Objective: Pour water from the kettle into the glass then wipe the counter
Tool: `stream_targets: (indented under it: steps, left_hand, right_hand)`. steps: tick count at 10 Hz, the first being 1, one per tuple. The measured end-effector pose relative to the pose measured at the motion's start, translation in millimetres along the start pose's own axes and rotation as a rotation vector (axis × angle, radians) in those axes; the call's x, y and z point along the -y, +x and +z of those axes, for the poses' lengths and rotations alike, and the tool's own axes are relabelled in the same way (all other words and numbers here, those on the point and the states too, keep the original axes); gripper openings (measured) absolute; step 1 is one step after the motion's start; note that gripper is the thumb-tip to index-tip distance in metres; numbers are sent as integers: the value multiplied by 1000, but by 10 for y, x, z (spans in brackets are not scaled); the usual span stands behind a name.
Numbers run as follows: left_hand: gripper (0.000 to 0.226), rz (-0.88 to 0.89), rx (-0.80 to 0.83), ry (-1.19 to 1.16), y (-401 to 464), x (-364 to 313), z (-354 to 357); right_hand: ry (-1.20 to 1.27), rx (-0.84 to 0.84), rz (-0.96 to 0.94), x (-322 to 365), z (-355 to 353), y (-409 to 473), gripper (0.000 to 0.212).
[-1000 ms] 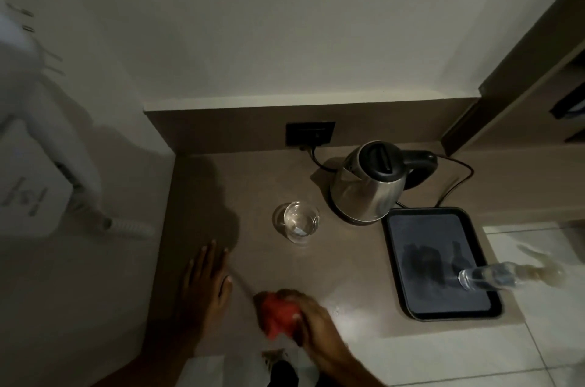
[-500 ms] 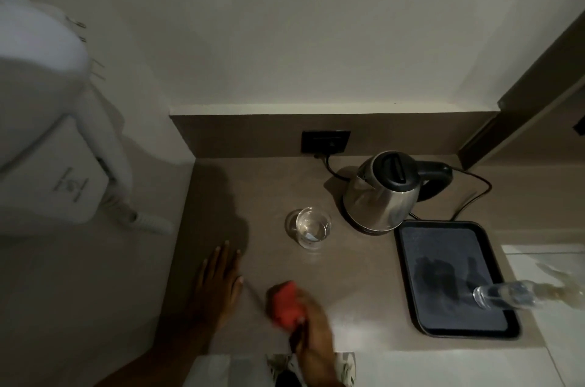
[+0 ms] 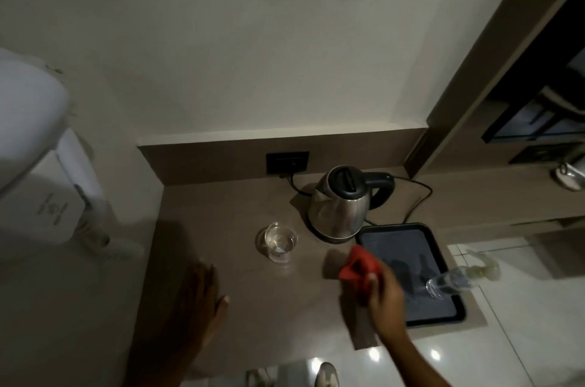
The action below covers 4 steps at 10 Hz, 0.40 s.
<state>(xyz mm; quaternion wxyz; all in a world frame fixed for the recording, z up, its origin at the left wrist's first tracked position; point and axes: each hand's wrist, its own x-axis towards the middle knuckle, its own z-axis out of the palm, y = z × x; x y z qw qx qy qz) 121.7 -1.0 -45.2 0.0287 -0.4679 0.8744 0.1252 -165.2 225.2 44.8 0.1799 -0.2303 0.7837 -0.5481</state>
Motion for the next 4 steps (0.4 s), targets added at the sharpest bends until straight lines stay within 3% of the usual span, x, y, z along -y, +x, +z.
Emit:
stream_targets:
  steps: [1,2,3,4]
  left_hand:
    - [79,64,13,3,-42,-173,-103]
    - [75,126,99,-21,-108,-333,-80]
    - [69,135,107,-67,-96,-458,-137]
    - [74,130,23,-194,-60,-511,-138]
  right_hand:
    - [-587,-63,-18,-519,-440,295,39]
    - [-983,190,-12,-904,-500,243,57]
    - [-1035,282,72,-790,-464,312,95]
    - [-1031,223,139,-403,-425,366,88]
